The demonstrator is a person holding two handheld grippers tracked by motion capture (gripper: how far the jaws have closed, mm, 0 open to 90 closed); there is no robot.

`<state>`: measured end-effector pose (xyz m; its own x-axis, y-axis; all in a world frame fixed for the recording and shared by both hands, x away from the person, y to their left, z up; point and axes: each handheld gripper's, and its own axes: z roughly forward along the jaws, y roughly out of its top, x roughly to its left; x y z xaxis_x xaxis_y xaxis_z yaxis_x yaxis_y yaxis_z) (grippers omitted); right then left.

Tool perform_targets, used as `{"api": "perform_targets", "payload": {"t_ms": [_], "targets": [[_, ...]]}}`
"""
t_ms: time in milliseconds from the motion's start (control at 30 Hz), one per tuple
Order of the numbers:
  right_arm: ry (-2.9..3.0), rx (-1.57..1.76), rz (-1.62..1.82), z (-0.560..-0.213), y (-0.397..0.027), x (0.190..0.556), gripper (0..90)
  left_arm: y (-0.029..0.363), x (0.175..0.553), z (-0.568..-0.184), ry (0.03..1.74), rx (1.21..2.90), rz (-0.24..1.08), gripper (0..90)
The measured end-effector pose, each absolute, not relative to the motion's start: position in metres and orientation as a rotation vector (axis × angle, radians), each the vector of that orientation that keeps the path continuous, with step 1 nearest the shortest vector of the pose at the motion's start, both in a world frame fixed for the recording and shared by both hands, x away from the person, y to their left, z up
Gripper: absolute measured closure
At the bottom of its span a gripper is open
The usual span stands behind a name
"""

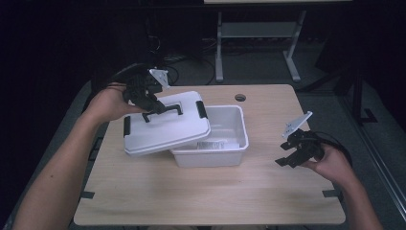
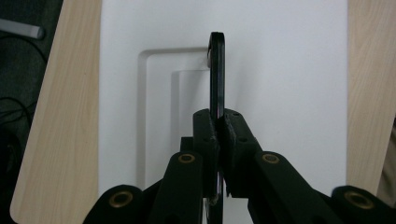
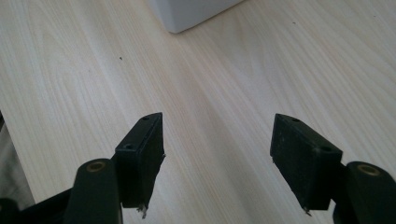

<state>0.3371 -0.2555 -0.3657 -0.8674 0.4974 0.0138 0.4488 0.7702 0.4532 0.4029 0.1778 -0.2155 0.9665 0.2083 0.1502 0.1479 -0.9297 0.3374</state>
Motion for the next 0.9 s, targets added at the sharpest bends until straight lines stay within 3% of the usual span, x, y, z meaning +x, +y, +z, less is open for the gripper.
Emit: {"api": "perform_targets", "payload": {"t_ms": [900], "targets": [[2.846, 0.785, 0.711, -0.368, -0.264, 0.334, 33.9, 0.121, 0.417, -0.225, 0.146, 2.768, 0.218, 84.9]]}}
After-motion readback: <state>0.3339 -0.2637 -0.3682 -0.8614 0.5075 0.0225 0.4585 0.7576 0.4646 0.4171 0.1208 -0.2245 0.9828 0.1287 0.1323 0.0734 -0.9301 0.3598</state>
